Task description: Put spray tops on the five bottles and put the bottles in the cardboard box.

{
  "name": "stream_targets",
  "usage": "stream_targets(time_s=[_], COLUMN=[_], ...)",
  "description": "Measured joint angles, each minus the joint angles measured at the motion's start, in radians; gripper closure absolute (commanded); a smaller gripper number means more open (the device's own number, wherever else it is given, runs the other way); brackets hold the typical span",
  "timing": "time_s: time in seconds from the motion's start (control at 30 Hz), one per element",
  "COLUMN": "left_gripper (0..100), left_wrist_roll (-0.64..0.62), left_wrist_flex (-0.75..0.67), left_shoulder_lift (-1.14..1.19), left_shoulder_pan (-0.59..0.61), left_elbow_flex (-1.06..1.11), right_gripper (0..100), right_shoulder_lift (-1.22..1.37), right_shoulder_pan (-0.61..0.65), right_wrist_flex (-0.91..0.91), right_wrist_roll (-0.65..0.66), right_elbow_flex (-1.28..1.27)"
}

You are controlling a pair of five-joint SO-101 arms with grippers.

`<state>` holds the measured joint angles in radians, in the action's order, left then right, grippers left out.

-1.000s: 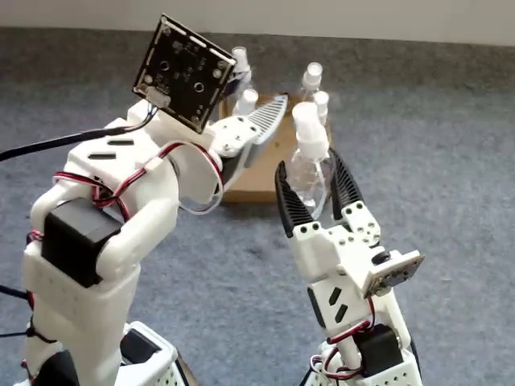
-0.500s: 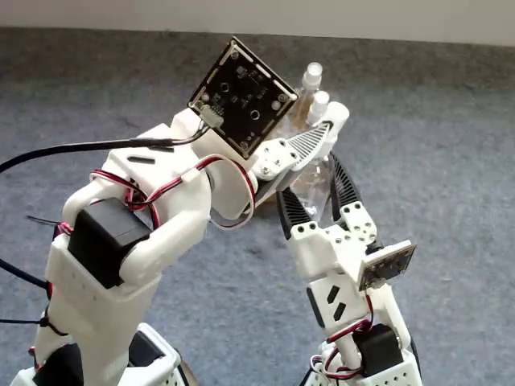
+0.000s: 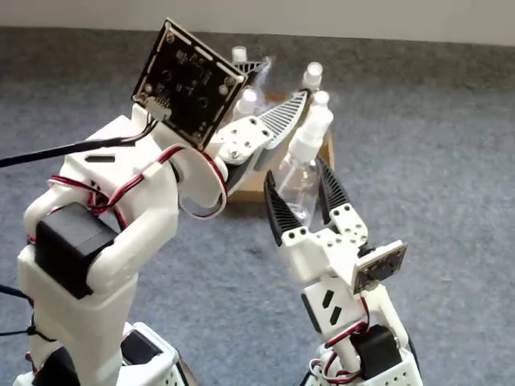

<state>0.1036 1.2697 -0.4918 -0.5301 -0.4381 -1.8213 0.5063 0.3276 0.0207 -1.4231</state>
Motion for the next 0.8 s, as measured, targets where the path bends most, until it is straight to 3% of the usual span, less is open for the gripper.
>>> stream_targets(time_s=[0.13, 0.4, 0.8], left_gripper=[83, 83, 83], left_wrist_roll=[0.000, 0.000, 0.000], left_wrist_flex=[0.000, 0.008, 0.163], left_shoulder_lift=[0.049, 0.069, 0.069], left_shoulder_pan=[0.002, 0.002, 0.005], left_elbow_flex=[-0.008, -0.008, -0.008], right_gripper=[99.7, 98.9, 98.8], right_shoulder_lift=[0.000, 0.000, 0.002], right_shoulder_pan=[0.034, 0.032, 0.034], right_wrist_flex=[0.032, 0.032, 0.034], right_wrist_roll=[0.000, 0.000, 0.002], right_elbow_flex=[0.000, 0.000, 0.000])
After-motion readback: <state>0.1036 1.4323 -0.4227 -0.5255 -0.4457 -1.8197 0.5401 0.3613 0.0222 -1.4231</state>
